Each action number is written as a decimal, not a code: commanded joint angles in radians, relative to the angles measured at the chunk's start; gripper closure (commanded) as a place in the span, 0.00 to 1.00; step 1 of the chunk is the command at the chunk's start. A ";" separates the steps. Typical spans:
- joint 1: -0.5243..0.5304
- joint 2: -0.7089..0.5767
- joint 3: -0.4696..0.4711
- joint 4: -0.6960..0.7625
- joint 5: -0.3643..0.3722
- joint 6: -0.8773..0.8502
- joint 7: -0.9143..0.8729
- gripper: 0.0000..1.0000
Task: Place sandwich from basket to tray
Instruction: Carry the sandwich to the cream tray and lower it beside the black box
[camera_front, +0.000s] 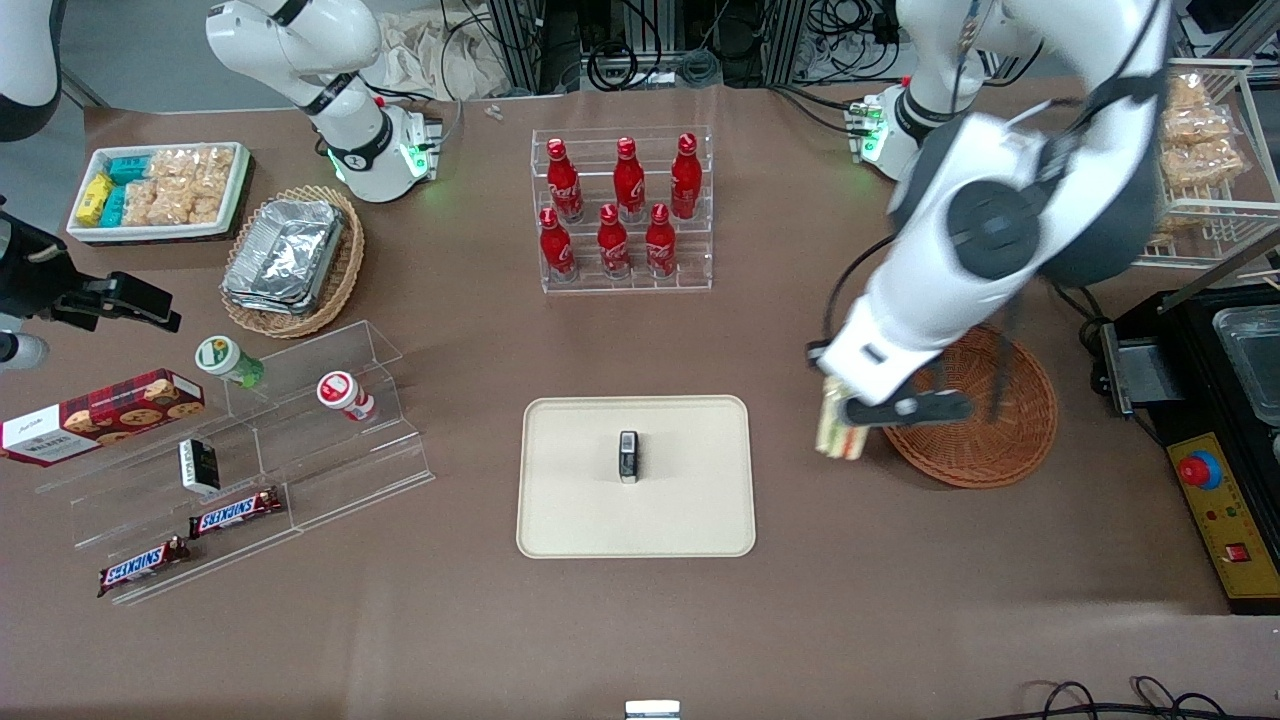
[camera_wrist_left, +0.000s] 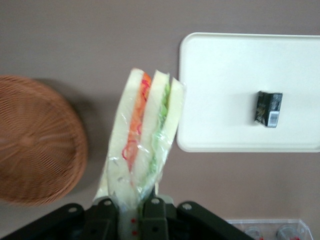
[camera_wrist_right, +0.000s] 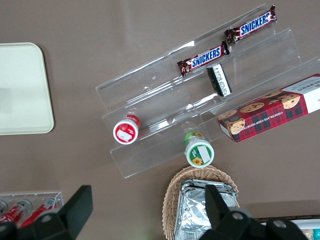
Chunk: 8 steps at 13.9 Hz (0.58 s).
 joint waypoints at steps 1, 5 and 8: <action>-0.038 0.184 0.008 0.078 0.014 0.145 -0.022 1.00; -0.075 0.388 0.008 0.121 0.016 0.379 -0.173 1.00; -0.090 0.455 0.008 0.167 0.013 0.384 -0.219 1.00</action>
